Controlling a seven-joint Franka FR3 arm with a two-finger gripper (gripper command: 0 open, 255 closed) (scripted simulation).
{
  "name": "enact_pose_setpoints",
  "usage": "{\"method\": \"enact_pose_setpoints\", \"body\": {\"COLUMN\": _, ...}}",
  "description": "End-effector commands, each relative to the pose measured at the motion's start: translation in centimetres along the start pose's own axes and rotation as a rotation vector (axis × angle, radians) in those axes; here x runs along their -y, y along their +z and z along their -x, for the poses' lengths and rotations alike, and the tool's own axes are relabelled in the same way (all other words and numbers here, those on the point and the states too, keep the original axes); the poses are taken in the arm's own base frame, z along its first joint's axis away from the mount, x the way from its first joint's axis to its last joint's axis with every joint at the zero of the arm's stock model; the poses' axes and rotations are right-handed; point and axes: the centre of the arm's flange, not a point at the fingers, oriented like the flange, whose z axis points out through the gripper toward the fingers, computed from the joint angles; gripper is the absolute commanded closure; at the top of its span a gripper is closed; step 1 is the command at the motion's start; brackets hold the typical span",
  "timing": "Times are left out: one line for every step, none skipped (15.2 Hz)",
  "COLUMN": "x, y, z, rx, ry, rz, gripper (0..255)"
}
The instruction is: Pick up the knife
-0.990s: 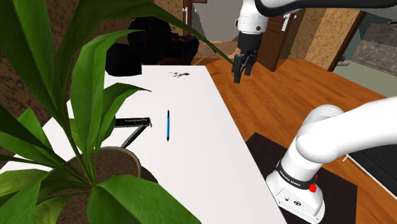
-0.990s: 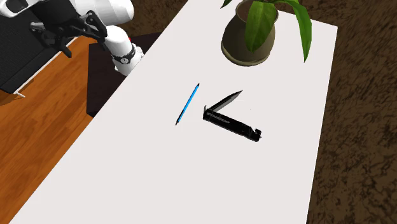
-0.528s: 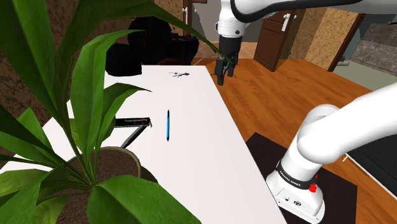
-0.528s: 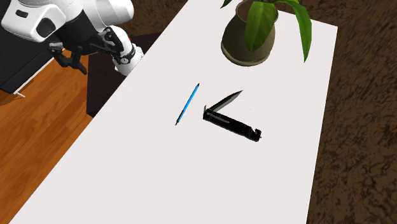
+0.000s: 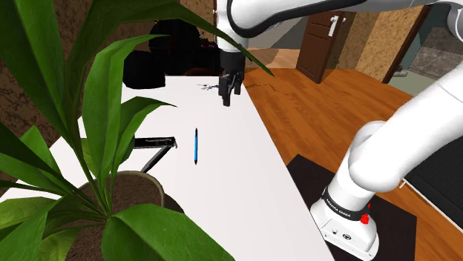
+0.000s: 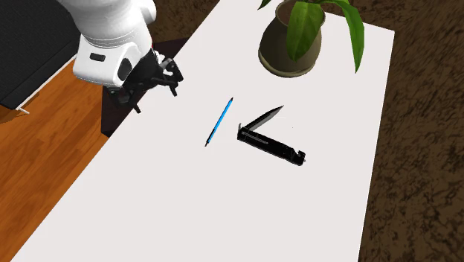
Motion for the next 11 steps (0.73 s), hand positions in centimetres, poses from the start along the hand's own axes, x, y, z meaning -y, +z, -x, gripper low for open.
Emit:
{"method": "enact_pose_setpoints", "body": {"x": 1.5, "y": 0.6, "z": -2.3, "rx": -0.002, "ry": -0.041, "rz": 0.002, "gripper": 0}}
{"method": "enact_pose_setpoints", "body": {"x": 2.2, "y": 0.8, "z": -3.4, "rx": -0.003, "ry": -0.061, "rz": 0.004, "gripper": 0}}
{"method": "enact_pose_setpoints", "body": {"x": 2.9, "y": 1.1, "z": -4.4, "rx": -0.003, "ry": -0.081, "rz": 0.005, "gripper": 0}}
{"method": "enact_pose_setpoints", "body": {"x": 3.7, "y": 1.3, "z": -5.5, "rx": -0.004, "ry": -0.101, "rz": 0.006, "gripper": 0}}
{"method": "enact_pose_setpoints", "body": {"x": 4.5, "y": 1.6, "z": -6.5, "rx": -0.004, "ry": -0.121, "rz": 0.008, "gripper": 0}}
{"method": "enact_pose_setpoints", "body": {"x": 5.3, "y": 1.9, "z": -7.5, "rx": -0.005, "ry": -0.141, "rz": 0.009, "gripper": 0}}
{"method": "enact_pose_setpoints", "body": {"x": 6.1, "y": 2.1, "z": -8.5, "rx": -0.005, "ry": -0.161, "rz": 0.010, "gripper": 0}}
{"method": "enact_pose_setpoints", "body": {"x": 7.0, "y": 2.4, "z": -9.5, "rx": -0.006, "ry": -0.181, "rz": 0.012, "gripper": 0}}
{"method": "enact_pose_setpoints", "body": {"x": 7.8, "y": 2.6, "z": -10.5, "rx": -0.006, "ry": -0.201, "rz": 0.013, "gripper": 0}}
{"method": "enact_pose_setpoints", "body": {"x": 8.7, "y": 2.9, "z": -11.4, "rx": -0.007, "ry": -0.221, "rz": 0.015, "gripper": 0}}
{"method": "enact_pose_setpoints", "body": {"x": 9.6, "y": 3.2, "z": -12.4, "rx": -0.008, "ry": -0.241, "rz": 0.016, "gripper": 0}}
